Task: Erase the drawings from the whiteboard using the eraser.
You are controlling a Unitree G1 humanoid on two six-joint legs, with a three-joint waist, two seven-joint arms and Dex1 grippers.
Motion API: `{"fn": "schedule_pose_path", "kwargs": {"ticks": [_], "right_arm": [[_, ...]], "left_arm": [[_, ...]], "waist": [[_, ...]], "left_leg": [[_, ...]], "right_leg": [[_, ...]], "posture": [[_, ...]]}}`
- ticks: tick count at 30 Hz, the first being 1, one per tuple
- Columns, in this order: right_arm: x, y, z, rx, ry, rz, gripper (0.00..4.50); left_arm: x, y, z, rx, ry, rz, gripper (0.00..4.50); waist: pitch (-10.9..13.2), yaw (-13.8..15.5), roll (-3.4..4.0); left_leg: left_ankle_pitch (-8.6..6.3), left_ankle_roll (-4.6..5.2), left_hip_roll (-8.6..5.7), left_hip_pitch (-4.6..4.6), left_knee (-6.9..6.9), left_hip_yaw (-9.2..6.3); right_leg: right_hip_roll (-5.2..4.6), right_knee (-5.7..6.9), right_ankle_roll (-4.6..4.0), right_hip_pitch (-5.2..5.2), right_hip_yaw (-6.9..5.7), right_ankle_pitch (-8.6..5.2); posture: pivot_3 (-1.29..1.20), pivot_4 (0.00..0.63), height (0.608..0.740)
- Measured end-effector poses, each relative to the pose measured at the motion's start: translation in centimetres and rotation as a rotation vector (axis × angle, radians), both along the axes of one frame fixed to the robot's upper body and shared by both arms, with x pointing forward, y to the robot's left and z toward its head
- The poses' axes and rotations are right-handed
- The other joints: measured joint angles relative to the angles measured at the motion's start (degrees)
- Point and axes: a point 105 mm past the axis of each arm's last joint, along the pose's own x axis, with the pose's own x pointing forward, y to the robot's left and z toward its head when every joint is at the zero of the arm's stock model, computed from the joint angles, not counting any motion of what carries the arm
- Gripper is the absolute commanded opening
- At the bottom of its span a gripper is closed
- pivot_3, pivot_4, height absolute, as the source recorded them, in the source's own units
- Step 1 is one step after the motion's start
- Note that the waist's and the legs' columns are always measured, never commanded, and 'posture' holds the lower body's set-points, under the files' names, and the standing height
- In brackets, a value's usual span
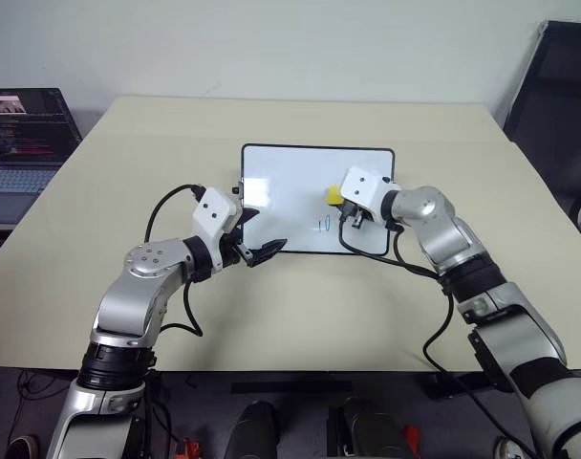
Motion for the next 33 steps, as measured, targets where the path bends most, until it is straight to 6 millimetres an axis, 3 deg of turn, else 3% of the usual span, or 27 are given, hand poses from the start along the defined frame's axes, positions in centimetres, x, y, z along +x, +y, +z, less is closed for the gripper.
{"fn": "schedule_pose_path", "kwargs": {"ticks": [4, 7, 11, 14, 20, 26, 31, 33], "right_arm": [[-0.3, -0.3, -0.1, 0.017, 0.007, -0.022, 1.12], [-0.9, 0.0, 0.5, 0.194, 0.073, -0.046, 1.12], [-3.9, 2.0, 3.1, 0.506, 0.171, 0.044, 1.12], [-6.0, 1.3, 4.2, 0.622, 0.201, 0.063, 1.12], [-9.5, -2.0, 1.0, 0.589, 0.260, -0.030, 1.12], [-12.2, -3.2, -1.4, 0.580, 0.309, -0.083, 1.12], [-12.7, -3.3, -2.9, 0.510, 0.319, -0.089, 1.12], [-11.7, -2.6, -2.7, 0.489, 0.279, -0.087, 1.12]], "left_arm": [[0.0, -0.1, 0.2, 0.000, -0.005, -0.003, 4.50], [0.0, -0.1, 0.2, -0.002, -0.006, -0.004, 4.50], [0.1, -0.2, 0.4, -0.028, -0.005, -0.007, 4.50], [0.0, 0.2, 0.5, -0.056, -0.003, 0.002, 4.50], [-0.6, 2.0, -0.7, -0.080, 0.033, 0.050, 4.50], [-1.7, 2.7, -1.6, -0.078, 0.020, 0.028, 4.50], [-1.8, 3.0, -2.1, -0.034, 0.015, 0.005, 4.50], [-1.7, 3.0, -2.4, -0.028, 0.022, -0.001, 4.50]], "waist": [[0.0, 0.0, 0.00], [0.0, 0.0, 0.00], [0.0, 0.1, 0.01], [0.0, 0.2, 0.01], [0.0, 0.3, 0.01], [0.0, 0.1, 0.01], [0.0, 0.1, 0.01], [0.0, -0.1, 0.00]], "left_leg": [[0.01, 0.00, 0.02, 0.01, 0.01, 0.02], [0.01, 0.00, 0.02, -0.06, -0.02, 0.02], [-0.02, -0.01, 0.05, -0.15, -0.11, -0.07], [-0.03, 0.00, 0.05, -0.19, -0.14, -0.12], [-0.03, 0.00, 0.05, -0.20, -0.14, -0.04], [-0.03, 0.00, 0.13, -0.15, -0.14, 0.01], [-0.02, 0.00, 0.10, -0.13, -0.11, 0.07], [-0.02, 0.00, 0.12, -0.12, -0.09, 0.08]], "right_leg": [[0.01, 0.00, 0.03, 0.00, 0.01, -0.01], [0.01, -0.01, -0.04, -0.05, 0.02, 0.02], [-0.01, -0.06, -0.11, -0.11, -0.04, 0.05], [-0.05, -0.21, -0.11, -0.08, -0.09, 0.05], [-0.05, -0.37, 0.08, -0.07, -0.04, -0.06], [-0.01, -0.39, 0.15, -0.06, 0.00, -0.10], [0.03, -0.42, 0.17, -0.05, 0.03, -0.10], [0.04, -0.40, 0.19, -0.05, 0.04, -0.08]], "posture": [[0.00, 0.150, 0.740], [0.00, 0.150, 0.740], [0.00, 0.150, 0.740], [0.00, 0.150, 0.740], [0.00, 0.150, 0.740], [0.00, 0.150, 0.740], [0.00, 0.150, 0.740], [0.00, 0.150, 0.740]]}}
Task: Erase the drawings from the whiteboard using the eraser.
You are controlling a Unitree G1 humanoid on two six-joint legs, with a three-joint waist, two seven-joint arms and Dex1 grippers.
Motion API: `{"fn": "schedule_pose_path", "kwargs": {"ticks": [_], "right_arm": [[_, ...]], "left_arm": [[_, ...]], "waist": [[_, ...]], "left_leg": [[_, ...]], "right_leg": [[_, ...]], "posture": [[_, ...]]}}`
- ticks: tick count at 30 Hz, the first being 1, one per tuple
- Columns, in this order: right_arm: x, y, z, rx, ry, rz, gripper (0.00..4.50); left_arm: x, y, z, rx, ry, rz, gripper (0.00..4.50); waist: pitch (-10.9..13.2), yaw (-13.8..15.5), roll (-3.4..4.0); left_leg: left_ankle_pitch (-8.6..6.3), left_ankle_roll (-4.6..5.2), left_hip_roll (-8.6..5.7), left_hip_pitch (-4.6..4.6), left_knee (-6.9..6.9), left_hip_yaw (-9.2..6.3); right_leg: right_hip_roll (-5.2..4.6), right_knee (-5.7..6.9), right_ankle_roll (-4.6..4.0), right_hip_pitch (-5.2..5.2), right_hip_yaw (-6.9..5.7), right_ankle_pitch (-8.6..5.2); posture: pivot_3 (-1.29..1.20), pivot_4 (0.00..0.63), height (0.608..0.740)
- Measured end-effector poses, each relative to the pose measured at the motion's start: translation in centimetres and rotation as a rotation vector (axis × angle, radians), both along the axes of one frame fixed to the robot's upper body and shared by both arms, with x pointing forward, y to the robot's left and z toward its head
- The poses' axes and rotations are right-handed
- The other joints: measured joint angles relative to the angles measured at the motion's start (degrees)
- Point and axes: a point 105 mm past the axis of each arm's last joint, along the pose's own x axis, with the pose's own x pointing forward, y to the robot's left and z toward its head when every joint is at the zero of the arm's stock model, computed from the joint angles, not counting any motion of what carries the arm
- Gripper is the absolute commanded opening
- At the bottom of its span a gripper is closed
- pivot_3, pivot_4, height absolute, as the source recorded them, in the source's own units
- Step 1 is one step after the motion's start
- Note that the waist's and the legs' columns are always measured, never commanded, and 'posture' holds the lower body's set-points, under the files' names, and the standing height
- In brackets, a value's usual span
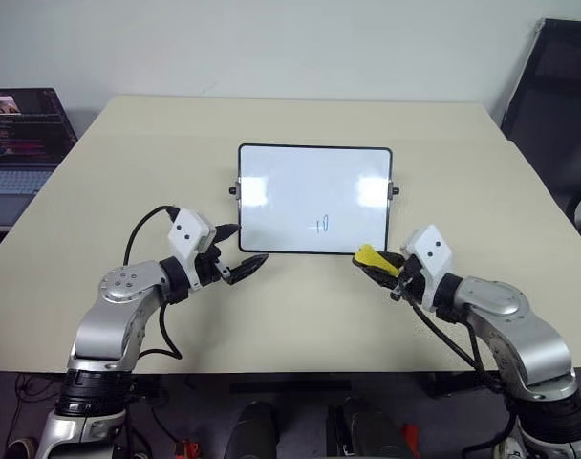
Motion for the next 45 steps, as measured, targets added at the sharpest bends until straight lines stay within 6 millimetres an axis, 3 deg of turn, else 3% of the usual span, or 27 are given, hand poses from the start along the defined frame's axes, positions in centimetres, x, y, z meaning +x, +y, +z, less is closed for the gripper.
{"fn": "schedule_pose_path", "kwargs": {"ticks": [4, 10, 14, 17, 22, 27, 34, 41, 45], "right_arm": [[3.4, 1.9, 2.0, -0.062, -0.155, -0.025, 1.12], [7.2, 3.0, 0.0, -0.189, -0.192, -0.082, 1.12], [8.5, 4.5, 1.0, -0.216, -0.236, -0.051, 1.12], [9.0, 5.5, 1.2, -0.233, -0.245, -0.014, 1.12], [7.8, 6.6, -1.0, -0.334, -0.179, 0.117, 1.12], [7.5, 6.6, -1.6, -0.396, -0.187, 0.151, 1.12], [9.5, 5.9, 0.5, -0.434, -0.300, 0.059, 1.12], [7.9, 5.4, -1.4, -0.499, -0.217, 0.165, 1.12], [8.0, 5.5, -1.5, -0.498, -0.229, 0.150, 1.12]], "left_arm": [[0.2, -0.6, 0.4, 0.021, -0.023, -0.029, 4.50], [0.0, -0.9, -0.5, 0.061, -0.023, -0.061, 4.50], [-0.1, -0.8, -0.6, 0.065, -0.030, -0.076, 4.50], [-0.2, -0.8, -0.6, 0.072, -0.041, -0.083, 4.50], [-0.3, -0.7, -0.9, 0.081, -0.036, -0.080, 4.50], [-0.3, -0.7, -1.0, 0.082, -0.034, -0.079, 4.50], [-0.4, -1.0, -1.1, 0.080, -0.026, -0.088, 4.50], [-0.4, -1.2, -1.3, 0.081, -0.022, -0.097, 4.50], [-0.4, -1.2, -1.3, 0.081, -0.022, -0.099, 4.50]], "waist": [[0.0, -0.4, -0.01], [0.0, -0.4, -0.01], [0.0, -0.5, 0.00], [0.0, -0.6, 0.00], [0.0, -0.6, 0.00], [0.0, -0.6, -0.01], [0.0, -0.5, -0.01], [0.0, -0.6, -0.02], [0.0, -0.6, -0.02]], "left_leg": [[0.01, 0.00, -0.01, 0.01, -0.02, -0.03], [-0.01, 0.01, -0.08, -0.12, -0.08, -0.02], [-0.01, 0.01, -0.05, -0.12, -0.08, -0.05], [-0.01, 0.01, -0.03, -0.12, -0.08, -0.06], [-0.01, 0.01, -0.05, -0.11, -0.05, -0.07], [-0.01, 0.01, -0.03, -0.04, -0.01, -0.06], [0.01, 0.01, -0.03, 0.03, 0.04, -0.05], [0.01, 0.01, -0.03, 0.05, 0.03, -0.04], [0.02, 0.01, -0.01, 0.11, 0.08, -0.03]], "right_leg": [[0.01, 0.01, -0.01, 0.00, -0.02, 0.02], [-0.01, -0.07, -0.27, -0.06, -0.03, 0.17], [-0.02, -0.06, -0.28, -0.07, -0.05, 0.18], [-0.02, -0.04, -0.28, -0.07, -0.07, 0.18], [-0.02, -0.03, -0.28, -0.04, -0.07, 0.19], [-0.02, 0.05, -0.26, -0.03, -0.06, 0.17], [-0.01, 0.18, -0.24, -0.01, -0.04, 0.16], [-0.01, 0.18, -0.24, 0.02, -0.03, 0.16], [-0.01, 0.30, -0.13, 0.02, -0.01, 0.09]], "posture": [[0.00, 0.150, 0.740], [0.00, 0.150, 0.740], [0.00, 0.150, 0.740], [0.00, 0.150, 0.740], [0.00, 0.150, 0.740], [0.00, 0.150, 0.740], [0.00, 0.150, 0.740], [0.00, 0.150, 0.740], [0.00, 0.150, 0.740]]}}
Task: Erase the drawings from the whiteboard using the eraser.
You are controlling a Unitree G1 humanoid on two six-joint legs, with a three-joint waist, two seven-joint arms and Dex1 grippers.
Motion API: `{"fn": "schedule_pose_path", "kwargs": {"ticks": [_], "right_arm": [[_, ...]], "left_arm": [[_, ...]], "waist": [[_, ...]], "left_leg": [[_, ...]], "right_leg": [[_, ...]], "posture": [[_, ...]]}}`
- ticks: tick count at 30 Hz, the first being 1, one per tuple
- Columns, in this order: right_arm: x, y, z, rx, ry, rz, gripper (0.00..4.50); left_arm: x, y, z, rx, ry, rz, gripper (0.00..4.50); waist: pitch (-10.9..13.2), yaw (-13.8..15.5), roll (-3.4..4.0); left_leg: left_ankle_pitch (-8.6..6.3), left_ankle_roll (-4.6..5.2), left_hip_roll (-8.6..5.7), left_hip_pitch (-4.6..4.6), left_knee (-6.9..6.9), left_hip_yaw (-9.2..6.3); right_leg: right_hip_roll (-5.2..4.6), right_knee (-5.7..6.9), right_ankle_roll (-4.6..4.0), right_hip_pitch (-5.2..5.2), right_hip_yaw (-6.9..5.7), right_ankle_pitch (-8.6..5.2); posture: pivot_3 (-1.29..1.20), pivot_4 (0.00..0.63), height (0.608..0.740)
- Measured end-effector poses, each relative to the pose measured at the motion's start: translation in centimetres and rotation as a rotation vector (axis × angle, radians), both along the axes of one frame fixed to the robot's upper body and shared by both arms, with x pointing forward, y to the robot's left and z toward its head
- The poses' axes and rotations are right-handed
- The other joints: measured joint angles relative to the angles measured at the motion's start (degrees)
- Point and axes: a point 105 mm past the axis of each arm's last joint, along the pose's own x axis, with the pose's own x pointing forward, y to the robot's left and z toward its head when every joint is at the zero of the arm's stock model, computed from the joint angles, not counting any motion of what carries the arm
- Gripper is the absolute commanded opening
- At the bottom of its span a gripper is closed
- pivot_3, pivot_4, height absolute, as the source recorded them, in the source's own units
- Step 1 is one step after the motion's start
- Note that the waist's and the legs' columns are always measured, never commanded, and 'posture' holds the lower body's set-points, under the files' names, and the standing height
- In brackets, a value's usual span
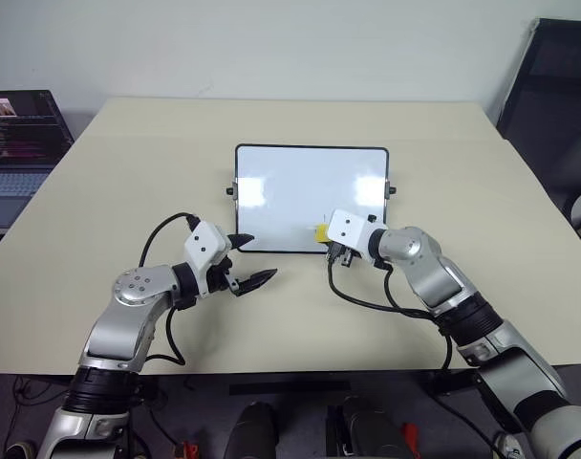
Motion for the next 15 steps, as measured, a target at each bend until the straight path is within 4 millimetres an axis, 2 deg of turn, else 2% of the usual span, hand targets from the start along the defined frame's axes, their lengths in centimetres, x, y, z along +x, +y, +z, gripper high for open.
{"fn": "schedule_pose_path", "kwargs": {"ticks": [3, 6, 11, 15], "right_arm": [[1.0, 0.3, 1.1, 0.021, -0.077, -0.037, 1.12], [1.6, -0.3, 1.9, 0.027, -0.104, -0.064, 1.12], [1.2, -0.4, 1.6, 0.005, -0.062, -0.041, 1.12], [-0.1, -0.8, 0.1, -0.041, 0.033, 0.004, 1.12]], "left_arm": [[0.0, 0.0, 0.0, 0.000, 0.001, -0.002, 4.50], [0.0, 0.0, 0.0, 0.000, 0.001, -0.002, 4.50], [0.0, -0.1, 0.0, 0.000, 0.001, -0.003, 4.50], [0.0, -0.1, 0.0, 0.000, 0.002, -0.004, 4.50]], "waist": [[0.0, -0.1, 0.00], [0.0, -0.1, 0.00], [0.0, -0.1, 0.00], [0.0, -0.1, 0.00]], "left_leg": [[0.04, 0.03, -0.01, 0.03, 0.03, 0.01], [0.06, 0.04, -0.02, 0.02, 0.02, 0.00], [0.06, 0.04, -0.02, 0.02, 0.01, 0.00], [0.06, 0.04, -0.02, 0.02, 0.00, 0.00]], "right_leg": [[0.00, 0.09, 0.03, -0.01, 0.02, -0.01], [0.00, 0.09, 0.02, -0.01, 0.00, -0.02], [0.00, 0.09, 0.00, -0.01, 0.00, 0.00], [0.00, 0.08, 0.02, -0.01, 0.00, -0.02]], "posture": [[0.00, 0.150, 0.740], [0.00, 0.150, 0.740], [0.00, 0.150, 0.740], [0.00, 0.150, 0.740]]}}
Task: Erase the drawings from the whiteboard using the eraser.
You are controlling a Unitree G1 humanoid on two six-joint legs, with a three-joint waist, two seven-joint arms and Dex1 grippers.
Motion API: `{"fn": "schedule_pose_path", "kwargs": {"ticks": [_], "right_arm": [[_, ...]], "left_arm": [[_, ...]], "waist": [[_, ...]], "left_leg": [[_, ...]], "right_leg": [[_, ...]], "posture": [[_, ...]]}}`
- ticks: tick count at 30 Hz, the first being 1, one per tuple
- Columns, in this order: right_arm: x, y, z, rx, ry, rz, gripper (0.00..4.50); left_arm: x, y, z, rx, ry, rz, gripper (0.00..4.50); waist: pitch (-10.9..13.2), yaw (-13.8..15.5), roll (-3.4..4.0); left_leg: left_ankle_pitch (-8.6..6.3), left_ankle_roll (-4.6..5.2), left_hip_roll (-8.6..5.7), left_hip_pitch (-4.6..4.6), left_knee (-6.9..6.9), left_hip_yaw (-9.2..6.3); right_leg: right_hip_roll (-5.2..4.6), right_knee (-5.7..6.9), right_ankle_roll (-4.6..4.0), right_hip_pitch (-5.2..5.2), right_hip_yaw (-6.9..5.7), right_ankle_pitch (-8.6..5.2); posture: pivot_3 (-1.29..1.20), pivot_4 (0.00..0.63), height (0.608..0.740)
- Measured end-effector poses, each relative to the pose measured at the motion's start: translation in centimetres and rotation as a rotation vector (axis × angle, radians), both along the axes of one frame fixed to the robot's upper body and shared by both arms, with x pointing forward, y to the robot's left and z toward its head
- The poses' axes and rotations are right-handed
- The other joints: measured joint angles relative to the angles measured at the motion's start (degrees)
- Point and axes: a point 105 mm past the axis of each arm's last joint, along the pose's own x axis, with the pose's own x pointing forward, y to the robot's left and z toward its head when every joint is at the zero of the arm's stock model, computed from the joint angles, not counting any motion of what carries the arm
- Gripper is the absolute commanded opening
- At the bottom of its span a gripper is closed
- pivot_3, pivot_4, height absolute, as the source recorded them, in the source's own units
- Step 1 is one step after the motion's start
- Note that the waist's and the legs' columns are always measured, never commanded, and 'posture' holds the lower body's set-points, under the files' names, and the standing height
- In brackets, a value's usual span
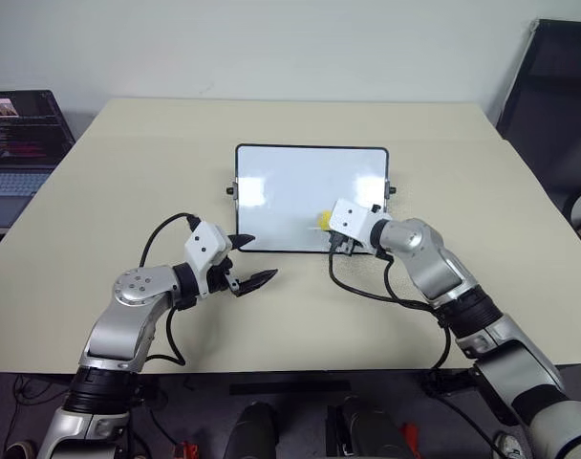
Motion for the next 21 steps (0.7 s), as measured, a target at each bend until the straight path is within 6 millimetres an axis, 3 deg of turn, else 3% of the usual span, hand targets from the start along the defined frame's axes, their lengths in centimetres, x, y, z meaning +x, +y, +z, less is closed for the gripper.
{"fn": "schedule_pose_path", "kwargs": {"ticks": [4, 11, 21], "right_arm": [[-0.2, 0.8, -0.3, 0.018, 0.005, 0.013, 1.12], [0.6, 2.8, 1.0, 0.074, -0.095, 0.017, 1.12], [0.1, 2.1, -0.1, 0.047, -0.053, 0.011, 1.12]], "left_arm": [[0.0, -0.1, 0.0, 0.000, 0.001, -0.005, 4.50], [-0.1, -0.1, 0.0, -0.002, 0.002, -0.006, 4.50], [0.0, -0.1, 0.1, -0.002, 0.003, 0.002, 4.50]], "waist": [[0.0, -0.3, 0.00], [0.0, -0.2, 0.01], [0.0, -0.2, 0.00]], "left_leg": [[0.00, 0.00, 0.05, 0.02, 0.01, 0.01], [0.00, 0.00, 0.02, -0.02, -0.04, 0.00], [-0.01, -0.01, 0.00, -0.03, -0.05, -0.04]], "right_leg": [[0.00, 0.01, 0.01, -0.01, 0.01, -0.01], [0.01, -0.01, -0.02, -0.05, 0.00, 0.01], [-0.01, -0.02, -0.01, -0.03, -0.03, 0.00]], "posture": [[0.00, 0.150, 0.740], [0.00, 0.150, 0.740], [0.00, 0.150, 0.740]]}}
